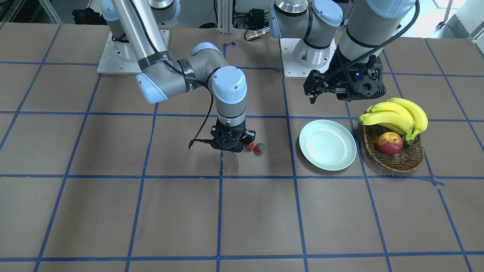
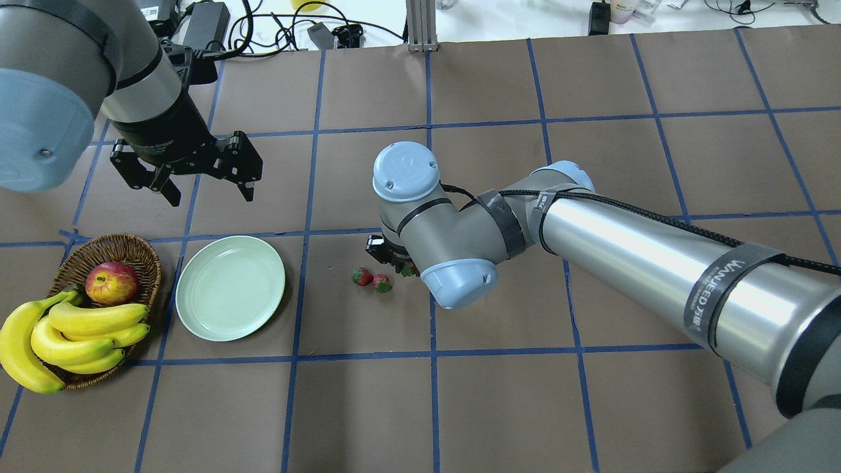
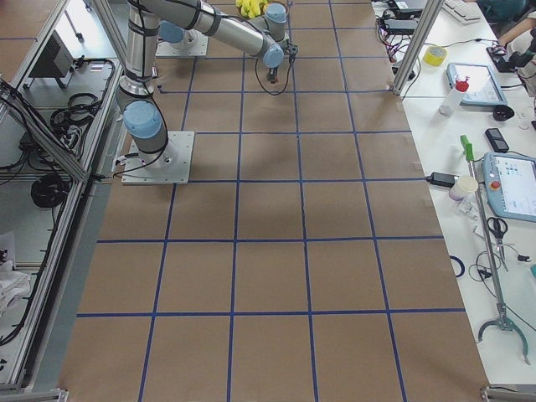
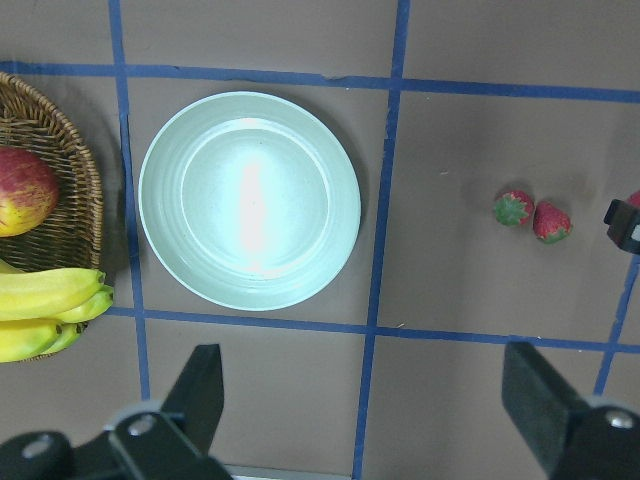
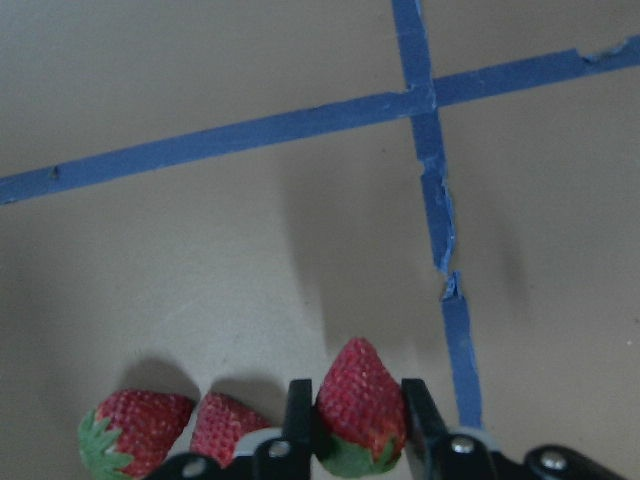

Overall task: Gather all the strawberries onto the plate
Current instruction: 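Carry it beside the other two strawberries and release it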

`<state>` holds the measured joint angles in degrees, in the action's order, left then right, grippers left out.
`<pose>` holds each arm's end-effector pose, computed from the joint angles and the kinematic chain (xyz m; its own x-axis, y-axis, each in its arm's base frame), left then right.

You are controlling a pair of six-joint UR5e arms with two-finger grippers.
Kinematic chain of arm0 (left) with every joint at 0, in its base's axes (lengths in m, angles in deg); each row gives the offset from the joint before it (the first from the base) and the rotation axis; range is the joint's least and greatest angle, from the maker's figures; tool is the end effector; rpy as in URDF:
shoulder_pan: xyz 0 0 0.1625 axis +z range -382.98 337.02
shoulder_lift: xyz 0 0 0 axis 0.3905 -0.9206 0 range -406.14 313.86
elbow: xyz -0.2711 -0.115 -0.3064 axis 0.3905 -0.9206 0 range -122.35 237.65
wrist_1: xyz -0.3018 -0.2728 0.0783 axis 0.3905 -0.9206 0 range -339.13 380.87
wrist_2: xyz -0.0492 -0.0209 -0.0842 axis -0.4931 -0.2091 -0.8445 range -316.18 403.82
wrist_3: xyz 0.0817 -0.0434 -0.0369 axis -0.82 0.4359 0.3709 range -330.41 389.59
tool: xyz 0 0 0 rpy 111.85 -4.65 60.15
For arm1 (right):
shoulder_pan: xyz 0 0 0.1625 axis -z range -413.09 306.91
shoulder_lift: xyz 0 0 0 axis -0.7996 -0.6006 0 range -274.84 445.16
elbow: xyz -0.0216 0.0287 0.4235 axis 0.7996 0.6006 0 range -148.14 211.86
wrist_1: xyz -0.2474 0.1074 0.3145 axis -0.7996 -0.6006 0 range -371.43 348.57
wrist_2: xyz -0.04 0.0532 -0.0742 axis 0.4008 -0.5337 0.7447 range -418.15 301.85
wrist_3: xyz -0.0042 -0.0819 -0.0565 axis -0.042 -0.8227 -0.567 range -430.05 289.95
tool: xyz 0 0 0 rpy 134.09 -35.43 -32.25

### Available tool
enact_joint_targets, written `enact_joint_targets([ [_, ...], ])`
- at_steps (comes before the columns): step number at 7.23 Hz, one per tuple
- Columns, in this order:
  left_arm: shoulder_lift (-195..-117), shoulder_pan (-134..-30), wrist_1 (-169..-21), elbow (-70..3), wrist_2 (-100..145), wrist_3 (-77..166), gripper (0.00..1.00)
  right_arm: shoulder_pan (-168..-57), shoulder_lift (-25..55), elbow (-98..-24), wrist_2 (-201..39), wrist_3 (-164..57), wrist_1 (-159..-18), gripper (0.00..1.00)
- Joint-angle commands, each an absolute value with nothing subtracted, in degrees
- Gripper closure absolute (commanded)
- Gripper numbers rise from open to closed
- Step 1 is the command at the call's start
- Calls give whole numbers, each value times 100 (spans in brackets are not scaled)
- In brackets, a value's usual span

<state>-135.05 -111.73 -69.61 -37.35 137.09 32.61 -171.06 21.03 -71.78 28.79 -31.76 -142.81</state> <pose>-0.1172 -0.4777 0.4538 -0.9957 -0.0700 -0.0607 -0.0744 0.9945 0.0734 0.3997 -0.4570 0.1992 -0.9821 0.1781 -0.0621 0.1779 0.9840 0.0076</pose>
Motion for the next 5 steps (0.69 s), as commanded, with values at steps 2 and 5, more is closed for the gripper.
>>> enact_joint_targets([
  [2,-13500,-11175,-6939,-3719,13655,3249,0,-17113,2143,-7316,2860,-3260,-14309,65],
  [5,-13604,-11228,-6887,-3666,13629,3249,0,-17113,2117,-7361,2833,-3234,-14327,24],
])
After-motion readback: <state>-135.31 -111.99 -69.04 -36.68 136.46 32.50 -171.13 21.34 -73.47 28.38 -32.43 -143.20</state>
